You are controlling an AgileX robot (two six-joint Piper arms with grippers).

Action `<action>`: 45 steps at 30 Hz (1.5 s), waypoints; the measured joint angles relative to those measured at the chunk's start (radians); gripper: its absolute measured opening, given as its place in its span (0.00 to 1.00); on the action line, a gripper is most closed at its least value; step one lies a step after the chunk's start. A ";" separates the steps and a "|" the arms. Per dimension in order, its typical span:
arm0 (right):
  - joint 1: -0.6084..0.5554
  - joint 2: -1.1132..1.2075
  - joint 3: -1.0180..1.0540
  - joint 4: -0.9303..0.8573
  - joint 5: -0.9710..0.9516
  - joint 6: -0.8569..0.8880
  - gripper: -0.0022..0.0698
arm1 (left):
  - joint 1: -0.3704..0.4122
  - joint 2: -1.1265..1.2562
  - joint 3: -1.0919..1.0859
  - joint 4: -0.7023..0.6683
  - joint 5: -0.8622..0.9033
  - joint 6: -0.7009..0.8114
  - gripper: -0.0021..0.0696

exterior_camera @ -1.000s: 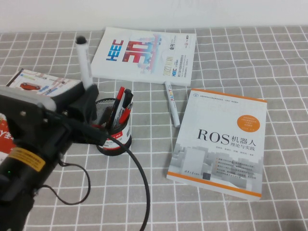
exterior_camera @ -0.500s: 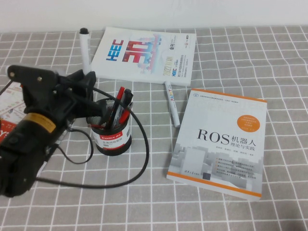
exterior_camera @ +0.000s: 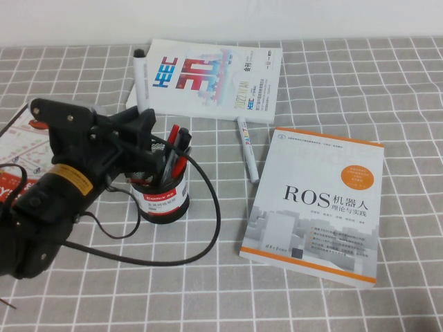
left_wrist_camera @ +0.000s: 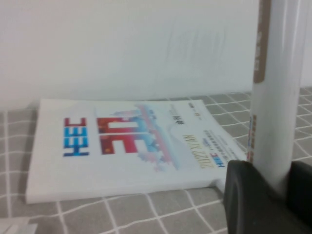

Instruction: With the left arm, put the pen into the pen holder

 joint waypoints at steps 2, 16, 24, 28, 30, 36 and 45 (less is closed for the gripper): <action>0.000 0.000 0.000 0.000 0.000 0.000 0.01 | 0.000 0.000 0.000 0.026 -0.004 -0.004 0.19; 0.000 0.000 0.000 0.000 0.000 0.000 0.01 | 0.000 0.000 0.000 0.056 0.013 -0.005 0.19; 0.000 0.000 0.000 0.000 0.000 0.000 0.01 | 0.000 0.000 0.000 0.056 0.035 -0.005 0.32; 0.000 0.000 0.000 0.000 0.000 0.000 0.01 | 0.000 -0.004 0.000 0.056 0.062 -0.005 0.41; 0.000 0.000 0.000 0.000 0.000 0.000 0.01 | 0.000 -0.016 0.000 0.054 0.080 -0.005 0.43; 0.000 0.000 0.000 0.000 0.000 0.000 0.01 | 0.000 -0.133 0.018 0.049 0.134 -0.005 0.44; 0.000 0.000 0.000 0.000 0.000 0.000 0.01 | 0.000 -0.390 0.022 0.085 0.329 -0.023 0.16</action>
